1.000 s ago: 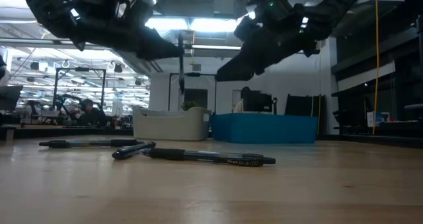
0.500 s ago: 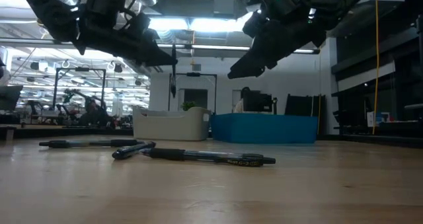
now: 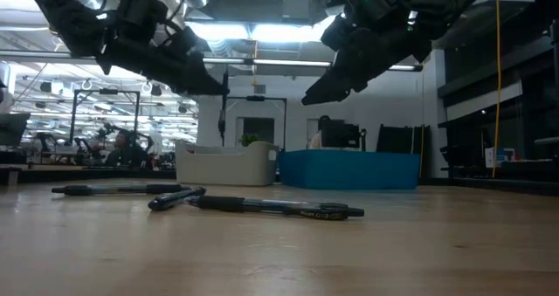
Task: Sort pens & pencils
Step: Put the black pen into the gray bin
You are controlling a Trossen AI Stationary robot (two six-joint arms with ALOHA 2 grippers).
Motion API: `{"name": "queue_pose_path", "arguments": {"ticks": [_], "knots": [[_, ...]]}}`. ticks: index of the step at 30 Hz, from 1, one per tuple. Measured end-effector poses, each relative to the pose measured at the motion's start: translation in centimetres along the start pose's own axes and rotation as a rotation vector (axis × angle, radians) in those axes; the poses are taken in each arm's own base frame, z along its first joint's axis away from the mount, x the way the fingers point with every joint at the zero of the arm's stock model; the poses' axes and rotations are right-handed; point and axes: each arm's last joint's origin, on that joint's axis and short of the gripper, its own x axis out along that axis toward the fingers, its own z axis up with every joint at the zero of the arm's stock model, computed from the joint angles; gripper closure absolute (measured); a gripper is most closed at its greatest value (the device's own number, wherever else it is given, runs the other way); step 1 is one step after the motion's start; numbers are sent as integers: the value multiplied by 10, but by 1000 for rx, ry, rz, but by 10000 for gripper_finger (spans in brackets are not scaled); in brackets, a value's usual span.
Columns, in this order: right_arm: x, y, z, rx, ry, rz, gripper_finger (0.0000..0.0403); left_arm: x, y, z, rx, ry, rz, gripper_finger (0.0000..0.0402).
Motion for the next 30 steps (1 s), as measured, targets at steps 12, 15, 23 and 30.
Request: {"name": "queue_pose_path", "arguments": {"ticks": [12,15,23,30], "knots": [[0,0,0,-19,1,1,189,11,10,39,65,301,-30,377],[0,0,0,-20,2,1,189,12,11,46,81,364,-44,377],[0,0,0,-21,2,2,189,25,8,34,102,461,-103,377],[0,0,0,-22,2,2,189,45,10,25,135,620,-139,377]]}}
